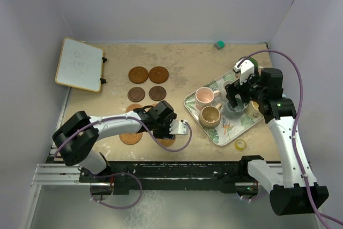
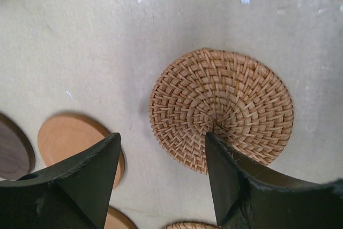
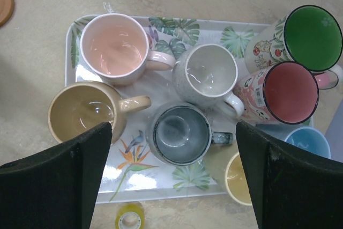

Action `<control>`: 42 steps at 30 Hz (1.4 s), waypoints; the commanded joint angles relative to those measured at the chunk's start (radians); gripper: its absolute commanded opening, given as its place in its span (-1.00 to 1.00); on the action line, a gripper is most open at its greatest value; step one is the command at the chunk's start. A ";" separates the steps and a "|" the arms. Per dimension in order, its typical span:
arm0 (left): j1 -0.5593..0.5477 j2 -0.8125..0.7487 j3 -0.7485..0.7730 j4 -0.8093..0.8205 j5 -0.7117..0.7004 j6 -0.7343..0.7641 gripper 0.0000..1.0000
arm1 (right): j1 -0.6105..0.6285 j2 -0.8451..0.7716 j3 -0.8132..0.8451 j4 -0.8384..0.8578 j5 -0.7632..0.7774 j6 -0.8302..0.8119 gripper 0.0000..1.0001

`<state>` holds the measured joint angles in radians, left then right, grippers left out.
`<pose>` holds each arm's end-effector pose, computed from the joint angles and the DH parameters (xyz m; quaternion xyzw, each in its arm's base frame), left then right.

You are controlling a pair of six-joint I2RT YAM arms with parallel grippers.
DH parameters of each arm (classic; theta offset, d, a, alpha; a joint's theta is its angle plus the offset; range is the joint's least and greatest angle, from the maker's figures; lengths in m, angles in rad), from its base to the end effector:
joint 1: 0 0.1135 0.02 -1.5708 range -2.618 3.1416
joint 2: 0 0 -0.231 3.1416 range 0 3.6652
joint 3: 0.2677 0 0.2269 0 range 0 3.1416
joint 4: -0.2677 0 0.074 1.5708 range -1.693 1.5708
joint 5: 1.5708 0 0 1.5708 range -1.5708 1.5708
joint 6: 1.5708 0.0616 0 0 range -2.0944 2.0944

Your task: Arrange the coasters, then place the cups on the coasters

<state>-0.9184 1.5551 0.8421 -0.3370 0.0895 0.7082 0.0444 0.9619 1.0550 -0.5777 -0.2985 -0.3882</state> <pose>0.1708 -0.2326 0.1293 0.7093 0.6549 -0.0700 0.2513 0.2167 0.0278 0.3212 -0.2567 0.8104 0.0380 0.5253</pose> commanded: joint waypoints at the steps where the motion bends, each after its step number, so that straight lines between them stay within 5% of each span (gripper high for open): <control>1: 0.020 -0.022 -0.060 -0.115 -0.109 0.073 0.23 | -0.005 -0.014 0.005 0.013 -0.009 -0.012 1.00; 42: 0.089 -0.057 -0.034 -0.118 -0.123 0.094 0.21 | -0.005 -0.010 0.007 0.008 -0.024 -0.009 1.00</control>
<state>-0.8543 1.4937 0.7967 -0.3897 0.0010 0.7792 0.0444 0.9619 1.0550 -0.5781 -0.3050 -0.3893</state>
